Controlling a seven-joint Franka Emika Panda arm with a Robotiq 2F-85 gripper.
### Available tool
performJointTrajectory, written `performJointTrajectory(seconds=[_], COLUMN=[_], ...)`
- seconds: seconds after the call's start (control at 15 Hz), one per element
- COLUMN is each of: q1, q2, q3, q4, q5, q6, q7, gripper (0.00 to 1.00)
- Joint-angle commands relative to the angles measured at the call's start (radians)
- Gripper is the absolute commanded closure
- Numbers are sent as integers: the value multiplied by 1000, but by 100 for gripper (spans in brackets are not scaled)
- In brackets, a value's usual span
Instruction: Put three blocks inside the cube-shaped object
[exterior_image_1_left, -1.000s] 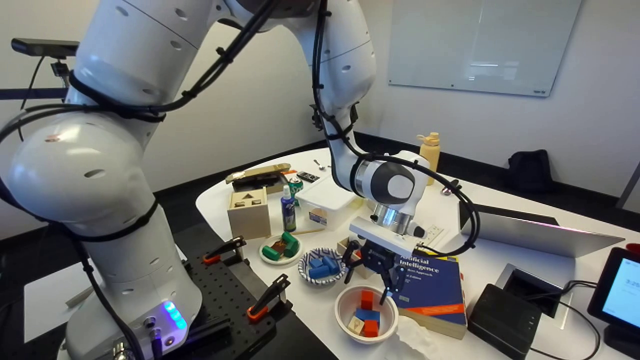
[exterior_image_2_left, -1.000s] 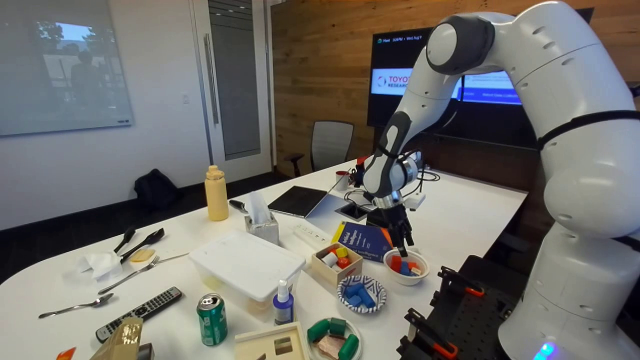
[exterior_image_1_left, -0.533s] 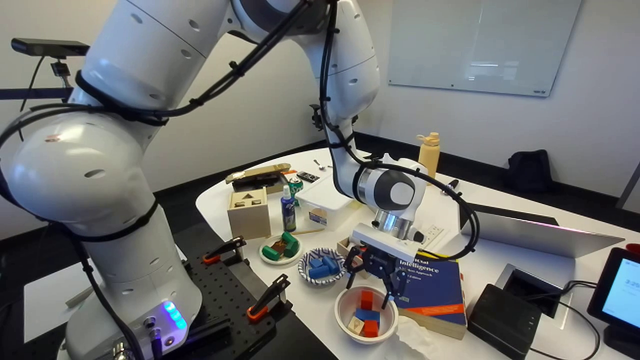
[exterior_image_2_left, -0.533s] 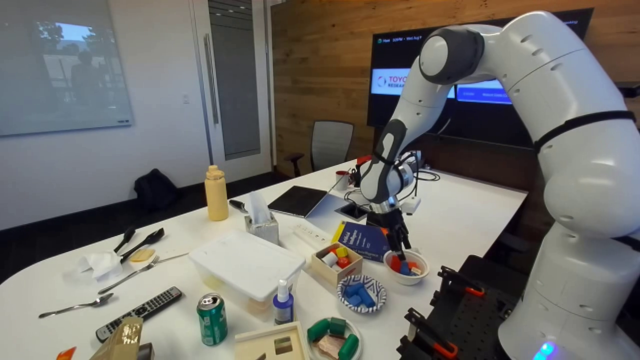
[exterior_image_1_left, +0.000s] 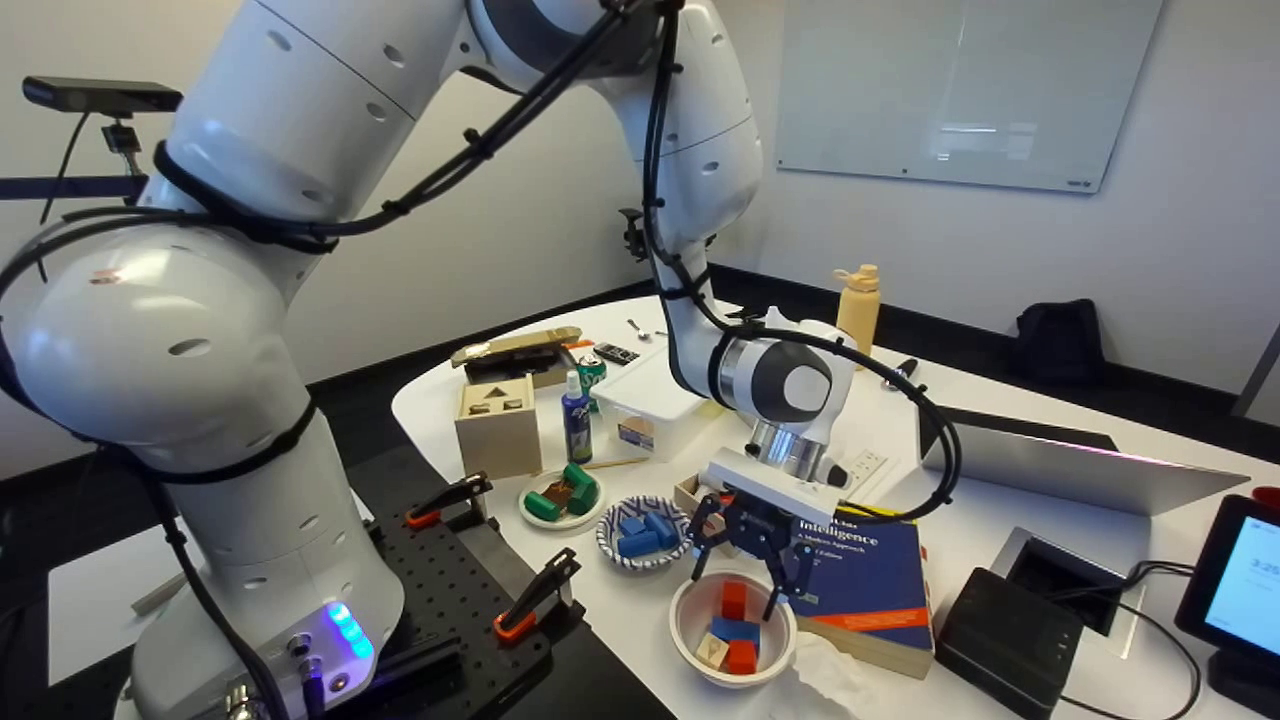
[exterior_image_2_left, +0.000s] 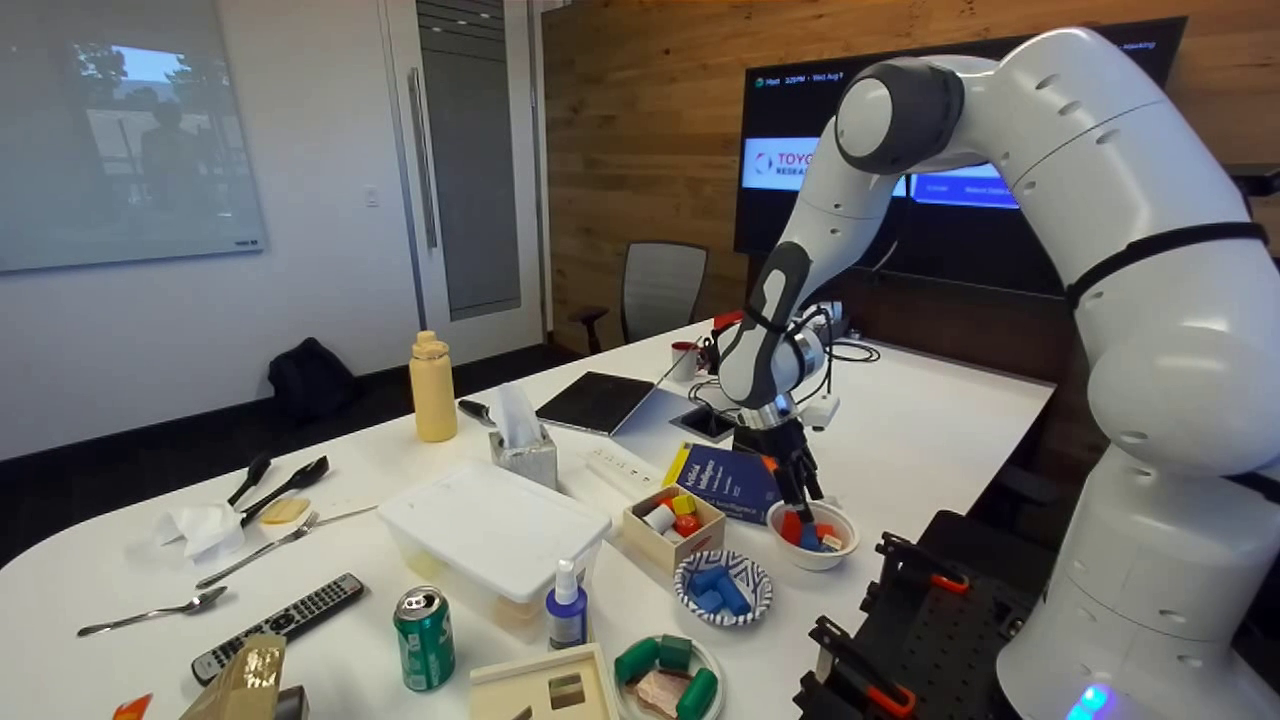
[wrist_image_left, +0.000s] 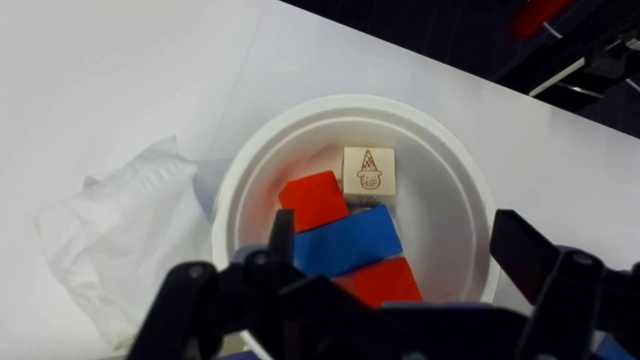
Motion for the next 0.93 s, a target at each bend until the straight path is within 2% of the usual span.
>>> performJointTrajectory(seconds=[0.0,0.53,0.87], q1=[-5,11,16], q2=[2,7,53], q3=[8,9,21], q4=[5,-19,18], q5=[-16,-26,-22], q6=[21,41,47], q7=[6,17,23], gripper=[0,0,0])
